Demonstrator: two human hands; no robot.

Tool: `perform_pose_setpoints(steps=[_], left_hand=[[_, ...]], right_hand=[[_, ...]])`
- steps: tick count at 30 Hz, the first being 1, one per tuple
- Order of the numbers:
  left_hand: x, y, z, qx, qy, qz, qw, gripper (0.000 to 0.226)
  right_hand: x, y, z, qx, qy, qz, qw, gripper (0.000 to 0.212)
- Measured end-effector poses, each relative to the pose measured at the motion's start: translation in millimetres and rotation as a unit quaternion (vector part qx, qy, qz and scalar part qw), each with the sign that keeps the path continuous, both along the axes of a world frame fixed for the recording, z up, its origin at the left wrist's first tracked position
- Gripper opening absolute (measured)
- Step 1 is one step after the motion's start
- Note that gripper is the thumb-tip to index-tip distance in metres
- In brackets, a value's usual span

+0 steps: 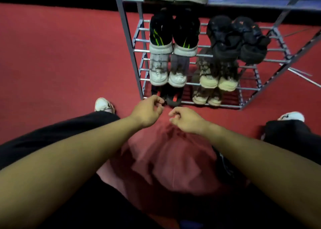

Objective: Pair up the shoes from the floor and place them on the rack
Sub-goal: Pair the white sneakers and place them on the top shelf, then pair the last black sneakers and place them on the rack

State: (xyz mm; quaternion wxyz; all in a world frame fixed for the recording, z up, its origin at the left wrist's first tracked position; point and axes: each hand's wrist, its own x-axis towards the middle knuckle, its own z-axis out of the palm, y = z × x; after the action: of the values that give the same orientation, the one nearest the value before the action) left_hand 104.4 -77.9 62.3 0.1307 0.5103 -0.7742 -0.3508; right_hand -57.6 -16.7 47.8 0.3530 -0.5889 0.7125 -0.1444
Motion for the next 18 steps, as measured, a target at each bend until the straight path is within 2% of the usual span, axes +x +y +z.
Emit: perform_pose_setpoints(steps=[4, 10, 14, 16, 18], left_hand=[[28.5, 7.5, -47.1, 0.056, -0.059, -0.027, 0.996, 0.026], [50.1, 17.1, -109.3, 0.143, -0.062, -0.008, 0.988, 0.028], [53.0, 33.4, -137.9, 0.216, -0.051, -0.033, 0.974, 0.031], [53.6, 38.3, -146.0, 0.226, -0.097, -0.073, 0.966, 0.029], [63.9, 42.1, -155.0, 0.214, -0.195, -0.138, 0.947, 0.026]], right_hand=[[31.6, 16.1, -55.7, 0.045, -0.004, 0.068, 0.997, 0.024], [62.9, 32.8, -120.6, 0.109, 0.028, 0.178, 0.978, 0.034], [58.0, 36.5, -141.2, 0.126, 0.041, 0.19, 0.973, 0.033], [50.4, 38.3, -150.0, 0.145, 0.079, 0.212, 0.963, 0.036], [48.1, 40.3, -159.2, 0.17, 0.111, 0.245, 0.948, 0.038]])
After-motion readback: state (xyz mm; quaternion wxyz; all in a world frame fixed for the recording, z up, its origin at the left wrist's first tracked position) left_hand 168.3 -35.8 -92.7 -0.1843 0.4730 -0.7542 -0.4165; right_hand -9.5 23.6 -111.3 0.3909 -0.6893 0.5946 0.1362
